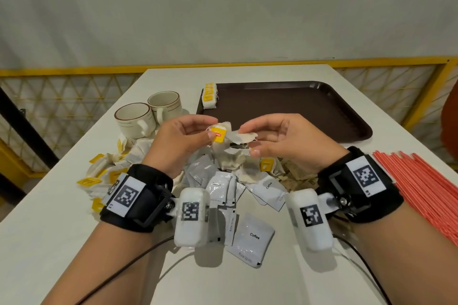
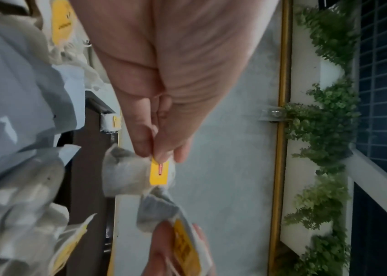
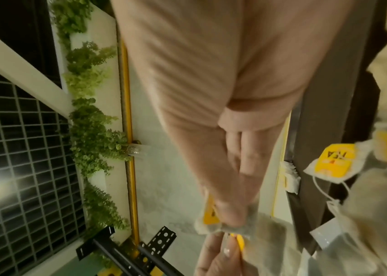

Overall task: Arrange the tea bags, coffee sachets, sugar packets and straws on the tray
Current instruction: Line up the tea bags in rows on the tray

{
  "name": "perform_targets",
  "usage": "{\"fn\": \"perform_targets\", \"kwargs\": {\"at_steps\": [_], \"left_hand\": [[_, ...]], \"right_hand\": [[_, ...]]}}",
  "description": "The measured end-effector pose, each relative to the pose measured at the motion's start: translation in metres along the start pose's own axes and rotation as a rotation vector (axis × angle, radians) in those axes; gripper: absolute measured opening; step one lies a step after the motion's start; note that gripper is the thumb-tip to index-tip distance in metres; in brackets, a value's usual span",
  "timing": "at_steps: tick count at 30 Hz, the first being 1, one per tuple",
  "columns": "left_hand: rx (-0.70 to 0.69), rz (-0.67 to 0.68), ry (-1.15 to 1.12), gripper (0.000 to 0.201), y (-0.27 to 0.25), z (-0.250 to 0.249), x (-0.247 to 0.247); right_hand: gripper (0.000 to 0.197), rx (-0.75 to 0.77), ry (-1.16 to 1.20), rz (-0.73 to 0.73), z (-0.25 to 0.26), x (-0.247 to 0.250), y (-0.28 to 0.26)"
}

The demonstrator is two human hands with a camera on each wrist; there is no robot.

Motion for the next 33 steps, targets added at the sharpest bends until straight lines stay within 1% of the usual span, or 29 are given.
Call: {"fn": "perform_targets", "kwargs": {"at_steps": [1, 4, 5, 7, 9, 11, 14, 16, 19, 23, 26, 29, 31, 33], "left_hand": [[0.004, -0.002, -0.024, 0.025, -0.001, -0.001, -0.001], [-0.001, -0.019, -0.081, 0.028, -0.002, -0.002, -0.004], [-0.002, -0.024, -0.093, 0.029, -0.002, -0.002, -0.006], [-0.009, -0.031, -0.110, 0.029, -0.003, -0.002, -0.009], [-0.020, -0.033, -0.131, 0.028, -0.004, -0.002, -0.012], [-0.016, -0.027, -0.176, 0.025, -0.005, -0.001, -0.016], [0.007, -0.016, -0.254, 0.017, -0.008, 0.001, -0.022], [0.023, -0.003, -0.277, 0.017, -0.009, 0.001, -0.024], [0.035, 0.033, -0.253, 0.021, -0.008, 0.001, -0.023], [0.047, 0.064, -0.233, 0.022, -0.009, 0.001, -0.025], [0.048, 0.080, -0.251, 0.022, -0.010, 0.000, -0.026], [0.029, 0.137, -0.097, 0.028, -0.011, -0.001, -0.028], [-0.002, 0.108, 0.001, 0.025, -0.010, -0.002, -0.022], [-0.042, -0.014, 0.004, 0.018, -0.004, -0.005, -0.009]], "right_hand": [[0.035, 0.003, -0.026, -0.009, 0.000, 0.000, 0.000], [0.015, 0.008, -0.082, -0.120, -0.001, 0.002, 0.001], [0.011, 0.011, -0.086, -0.134, -0.001, 0.002, 0.001], [0.009, 0.008, -0.068, -0.096, 0.001, -0.002, 0.001], [0.012, -0.003, -0.002, -0.028, 0.003, -0.009, 0.001], [0.020, -0.020, 0.087, -0.028, 0.003, -0.018, 0.001], [0.028, -0.058, 0.126, -0.163, -0.002, -0.023, 0.003], [0.032, -0.072, 0.123, -0.211, -0.005, -0.023, 0.005], [0.036, -0.075, 0.138, -0.189, -0.005, -0.025, 0.005], [0.018, -0.066, 0.069, -0.182, -0.002, -0.024, 0.004], [0.010, -0.082, 0.081, -0.156, -0.001, -0.021, 0.006], [0.008, -0.109, 0.175, -0.110, 0.001, -0.020, 0.012], [0.011, -0.129, 0.140, -0.084, 0.002, -0.015, 0.019], [0.017, -0.149, 0.015, -0.067, 0.001, -0.007, 0.027]]}}
Point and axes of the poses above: each hand's wrist, its own y-axis towards the middle knuckle, its own x-axis out of the back of the hand, z = x × y, the point moved 4 cm from there along y, towards the middle knuckle, and after that the axes turned 15 degrees about -y, right-handed, at the moved point
